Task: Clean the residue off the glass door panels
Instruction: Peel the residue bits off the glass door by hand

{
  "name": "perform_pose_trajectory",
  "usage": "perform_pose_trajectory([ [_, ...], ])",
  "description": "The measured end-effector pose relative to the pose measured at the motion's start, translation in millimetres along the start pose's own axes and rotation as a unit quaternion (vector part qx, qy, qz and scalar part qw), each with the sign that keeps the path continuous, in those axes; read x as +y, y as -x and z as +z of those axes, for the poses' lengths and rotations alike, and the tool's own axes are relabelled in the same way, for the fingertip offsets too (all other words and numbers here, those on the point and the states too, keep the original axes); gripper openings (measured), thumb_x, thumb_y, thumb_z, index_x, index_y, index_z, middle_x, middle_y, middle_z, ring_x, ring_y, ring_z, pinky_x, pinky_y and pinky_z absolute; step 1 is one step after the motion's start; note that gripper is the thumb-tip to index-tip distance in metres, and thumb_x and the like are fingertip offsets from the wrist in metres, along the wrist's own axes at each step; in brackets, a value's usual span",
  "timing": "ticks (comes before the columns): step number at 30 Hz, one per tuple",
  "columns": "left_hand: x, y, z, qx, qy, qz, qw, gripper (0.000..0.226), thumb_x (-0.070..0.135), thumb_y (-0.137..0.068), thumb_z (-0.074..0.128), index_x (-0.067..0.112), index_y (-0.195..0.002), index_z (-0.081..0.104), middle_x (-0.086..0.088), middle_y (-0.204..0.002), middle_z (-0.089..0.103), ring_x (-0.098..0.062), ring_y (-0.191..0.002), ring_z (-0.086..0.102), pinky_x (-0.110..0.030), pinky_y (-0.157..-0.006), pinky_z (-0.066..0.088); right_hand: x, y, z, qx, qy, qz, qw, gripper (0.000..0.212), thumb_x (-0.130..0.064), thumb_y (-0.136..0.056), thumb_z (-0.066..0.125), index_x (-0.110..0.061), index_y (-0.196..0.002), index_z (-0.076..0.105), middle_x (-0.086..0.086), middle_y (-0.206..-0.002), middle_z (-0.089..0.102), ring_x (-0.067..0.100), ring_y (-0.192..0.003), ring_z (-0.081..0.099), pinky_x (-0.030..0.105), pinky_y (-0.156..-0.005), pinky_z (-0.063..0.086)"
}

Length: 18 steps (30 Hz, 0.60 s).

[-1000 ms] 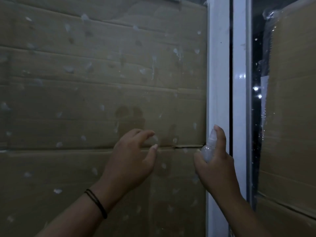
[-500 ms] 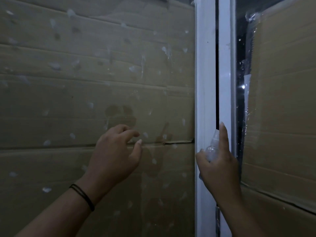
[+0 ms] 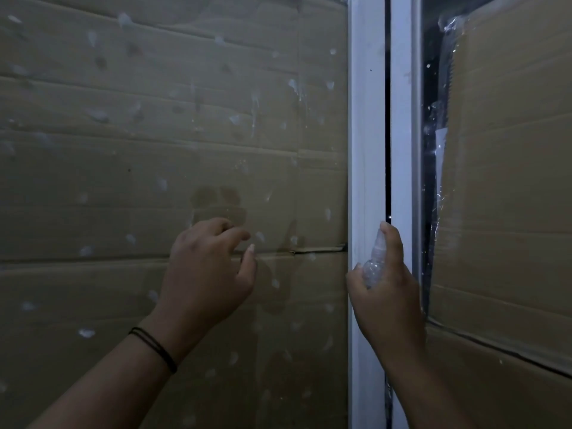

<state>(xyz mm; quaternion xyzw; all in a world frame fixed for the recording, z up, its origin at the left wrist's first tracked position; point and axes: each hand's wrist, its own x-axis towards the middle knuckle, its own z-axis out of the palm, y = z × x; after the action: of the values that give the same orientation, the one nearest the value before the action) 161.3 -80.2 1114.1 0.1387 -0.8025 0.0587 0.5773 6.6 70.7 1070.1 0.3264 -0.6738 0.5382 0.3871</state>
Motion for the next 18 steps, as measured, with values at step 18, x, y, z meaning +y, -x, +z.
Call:
perform_pose_trajectory([
  [18, -8.3, 8.3, -1.1, 0.005, -0.008, -0.005, 1.000, 0.024, 0.030, -0.079, 0.057, 0.014, -0.085, 0.074, -0.001, -0.084, 0.066, -0.023, -0.080, 0.062, -0.038, -0.073, 0.052, 2.7, 9.6, 4.3, 0.002, 0.010, 0.025, 1.000, 0.057, -0.010, -0.085, 0.058, -0.025, -0.136, 0.036, 0.000, -0.080, 0.052, 0.001, -0.063, 0.046, 0.008, -0.048, 0.025],
])
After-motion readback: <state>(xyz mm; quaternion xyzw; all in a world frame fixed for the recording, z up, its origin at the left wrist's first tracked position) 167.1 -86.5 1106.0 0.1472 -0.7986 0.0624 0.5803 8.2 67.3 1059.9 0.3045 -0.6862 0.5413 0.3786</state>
